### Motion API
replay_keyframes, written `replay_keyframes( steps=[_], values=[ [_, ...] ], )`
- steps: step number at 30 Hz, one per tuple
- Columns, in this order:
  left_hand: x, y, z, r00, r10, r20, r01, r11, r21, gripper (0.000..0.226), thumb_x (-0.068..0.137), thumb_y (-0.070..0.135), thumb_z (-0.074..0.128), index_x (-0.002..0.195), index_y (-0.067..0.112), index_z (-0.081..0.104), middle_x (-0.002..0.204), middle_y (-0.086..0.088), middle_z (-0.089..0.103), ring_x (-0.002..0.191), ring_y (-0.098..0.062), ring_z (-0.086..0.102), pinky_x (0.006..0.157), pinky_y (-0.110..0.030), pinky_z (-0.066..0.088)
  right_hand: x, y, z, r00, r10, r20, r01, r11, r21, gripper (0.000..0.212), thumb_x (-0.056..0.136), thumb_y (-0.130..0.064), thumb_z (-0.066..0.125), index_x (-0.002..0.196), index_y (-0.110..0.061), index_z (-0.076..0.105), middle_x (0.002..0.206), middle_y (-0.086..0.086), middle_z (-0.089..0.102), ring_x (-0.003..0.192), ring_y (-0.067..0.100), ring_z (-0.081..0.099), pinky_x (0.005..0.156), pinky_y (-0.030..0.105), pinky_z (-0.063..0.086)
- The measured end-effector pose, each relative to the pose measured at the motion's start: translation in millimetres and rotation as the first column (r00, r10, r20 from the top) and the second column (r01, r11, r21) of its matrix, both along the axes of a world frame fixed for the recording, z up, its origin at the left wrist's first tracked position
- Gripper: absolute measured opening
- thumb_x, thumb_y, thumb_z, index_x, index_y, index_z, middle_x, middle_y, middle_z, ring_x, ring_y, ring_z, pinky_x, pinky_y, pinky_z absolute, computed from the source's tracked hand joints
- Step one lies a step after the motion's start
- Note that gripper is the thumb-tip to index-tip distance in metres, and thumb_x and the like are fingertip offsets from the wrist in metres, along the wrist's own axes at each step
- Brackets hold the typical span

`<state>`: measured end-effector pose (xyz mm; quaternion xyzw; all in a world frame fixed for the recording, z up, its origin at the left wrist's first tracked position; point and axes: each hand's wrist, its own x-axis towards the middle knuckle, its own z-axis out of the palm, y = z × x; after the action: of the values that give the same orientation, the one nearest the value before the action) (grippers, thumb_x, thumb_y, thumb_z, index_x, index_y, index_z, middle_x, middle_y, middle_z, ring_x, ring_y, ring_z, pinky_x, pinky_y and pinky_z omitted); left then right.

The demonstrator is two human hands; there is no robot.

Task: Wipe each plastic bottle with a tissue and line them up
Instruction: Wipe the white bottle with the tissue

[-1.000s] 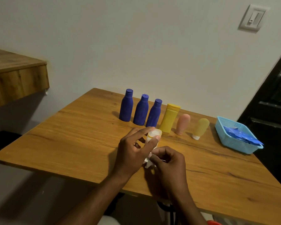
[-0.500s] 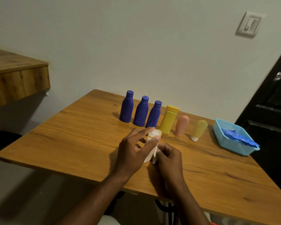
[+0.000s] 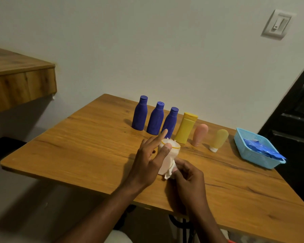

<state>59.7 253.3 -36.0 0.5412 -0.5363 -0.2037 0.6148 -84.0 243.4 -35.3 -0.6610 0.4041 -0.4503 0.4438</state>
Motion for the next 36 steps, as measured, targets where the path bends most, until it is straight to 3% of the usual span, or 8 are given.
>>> replay_keyframes(
  steps=[4,7,11,15,21,24,28,36],
  values=[
    [0,0,1,0.998,-0.015,-0.054,0.014,1.0,-0.02,0.058,0.097,0.051,0.05,0.154,0.039,0.042,0.124,0.038,0.042,0.123,0.003,0.048,0.106,-0.038,0.05,1,2,11,0.987,-0.079,0.137,0.091,0.993,-0.081,0.033,0.096,0.002,0.058,0.117,-0.022,0.068,0.108,-0.01,0.075,0.102,0.004,0.069,0.081,0.024,0.059],
    [0,2,2,0.995,-0.036,-0.09,0.033,0.999,-0.032,0.058,0.098,0.047,0.047,0.155,0.038,0.039,0.131,0.02,0.045,0.118,0.0,0.052,0.102,-0.041,0.053,4,-1,17,0.977,-0.092,0.195,0.123,0.98,-0.156,0.03,0.097,-0.001,0.059,0.121,-0.017,0.067,0.112,-0.007,0.074,0.106,0.007,0.069,0.084,0.027,0.058],
    [0,3,2,0.998,0.025,-0.054,-0.028,0.998,-0.062,0.057,0.099,0.046,0.05,0.154,0.044,0.036,0.145,0.017,0.047,0.122,0.003,0.053,0.094,-0.022,0.054,7,2,8,0.991,-0.079,0.106,0.091,0.989,-0.114,0.029,0.098,-0.004,0.057,0.109,-0.027,0.07,0.103,-0.01,0.075,0.099,0.009,0.07,0.082,0.032,0.059],
    [-2,4,0,0.993,0.122,0.001,-0.121,0.984,-0.128,0.04,0.104,0.034,0.059,0.144,0.035,0.055,0.129,0.024,0.057,0.118,0.008,0.056,0.085,-0.008,0.05,5,5,-3,0.995,-0.078,0.055,0.081,0.995,-0.056,0.028,0.098,-0.005,0.056,0.105,-0.026,0.072,0.098,-0.008,0.076,0.094,0.013,0.071,0.081,0.036,0.058],
    [-3,4,0,0.99,0.126,0.056,-0.118,0.984,-0.137,0.07,0.09,0.062,0.063,0.146,0.021,0.057,0.133,0.01,0.058,0.122,0.0,0.057,0.089,-0.012,0.052,11,6,3,0.994,-0.081,0.074,0.088,0.991,-0.103,0.031,0.098,-0.003,0.055,0.113,-0.026,0.07,0.107,-0.011,0.074,0.104,0.007,0.068,0.085,0.029,0.057],
    [-4,4,0,0.992,0.109,0.06,-0.099,0.984,-0.148,0.077,0.085,0.064,0.068,0.146,0.017,0.056,0.132,0.008,0.058,0.123,-0.004,0.059,0.091,-0.018,0.056,13,4,13,0.986,-0.083,0.142,0.104,0.983,-0.15,0.03,0.097,-0.001,0.057,0.113,-0.024,0.07,0.107,-0.011,0.074,0.103,0.007,0.069,0.08,0.021,0.056],
    [-3,3,-1,0.995,0.086,0.049,-0.078,0.987,-0.14,0.074,0.088,0.061,0.067,0.148,0.02,0.054,0.133,0.009,0.058,0.123,-0.002,0.058,0.094,-0.019,0.055,12,-2,20,0.977,-0.065,0.203,0.107,0.973,-0.203,0.025,0.097,-0.005,0.059,0.116,-0.018,0.069,0.109,-0.007,0.074,0.105,0.009,0.069,0.085,0.027,0.058],
    [-3,5,0,0.996,0.078,0.04,-0.071,0.986,-0.148,0.067,0.09,0.057,0.068,0.145,0.021,0.057,0.135,0.008,0.062,0.123,-0.005,0.061,0.094,-0.034,0.059,6,-1,2,0.995,0.038,0.087,-0.04,0.999,0.021,0.027,0.1,-0.003,0.053,0.108,-0.02,0.074,0.099,0.0,0.078,0.093,0.02,0.073,0.077,0.036,0.056]
  ],
)
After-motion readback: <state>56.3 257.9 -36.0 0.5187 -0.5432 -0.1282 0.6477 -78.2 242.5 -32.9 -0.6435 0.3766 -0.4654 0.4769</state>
